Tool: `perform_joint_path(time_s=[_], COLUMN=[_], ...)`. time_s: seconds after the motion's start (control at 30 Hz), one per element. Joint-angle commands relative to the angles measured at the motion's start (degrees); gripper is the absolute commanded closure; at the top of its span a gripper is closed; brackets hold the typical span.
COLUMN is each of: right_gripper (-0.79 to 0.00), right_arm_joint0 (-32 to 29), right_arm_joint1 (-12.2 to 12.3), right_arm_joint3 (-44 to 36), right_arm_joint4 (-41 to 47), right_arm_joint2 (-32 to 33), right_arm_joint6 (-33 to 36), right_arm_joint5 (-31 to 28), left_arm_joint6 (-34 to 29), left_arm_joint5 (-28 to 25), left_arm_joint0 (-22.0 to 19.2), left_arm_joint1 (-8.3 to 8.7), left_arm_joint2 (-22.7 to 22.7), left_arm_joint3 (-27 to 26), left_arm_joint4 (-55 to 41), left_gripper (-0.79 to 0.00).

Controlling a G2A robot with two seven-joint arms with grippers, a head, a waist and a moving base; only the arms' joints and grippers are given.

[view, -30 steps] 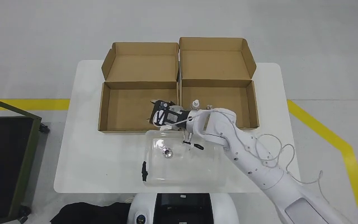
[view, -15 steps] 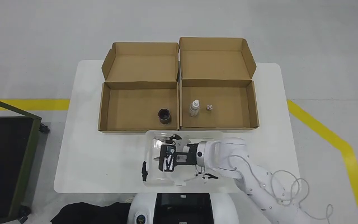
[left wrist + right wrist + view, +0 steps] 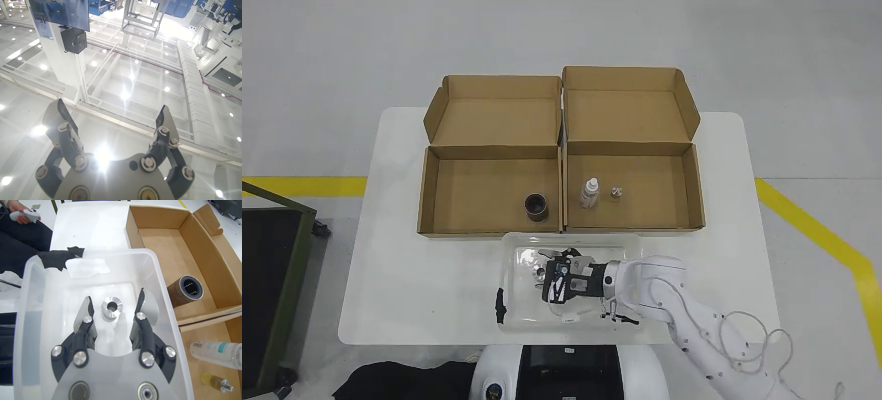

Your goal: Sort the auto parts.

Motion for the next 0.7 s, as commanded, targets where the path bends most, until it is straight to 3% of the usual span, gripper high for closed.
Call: perform_joint_path(time_s=[0.0, 0.67], right_gripper=[-0.437, -0.388], right_arm_joint0=[0.4, 3.3], right_arm_joint1=[-0.1, -1.2], right_arm_joint3=[1.1, 7.6], right_arm_joint4=[-0.4, -0.1], right_arm_joint2=[-0.3, -4.0], right_arm_joint6=[-0.4, -0.3], right_arm_joint5=[0.6, 2.2], left_arm_joint6=[0.0, 0.0], left_arm_joint5=[0.0, 0.0], left_arm_joint0=[0.0, 0.0], left_arm_joint1=[0.0, 0.0], left_arm_joint2=[0.0, 0.0], left_arm_joint3=[0.0, 0.0], left_arm_joint4=[0.0, 0.0], left_gripper=[-0.785, -0.785])
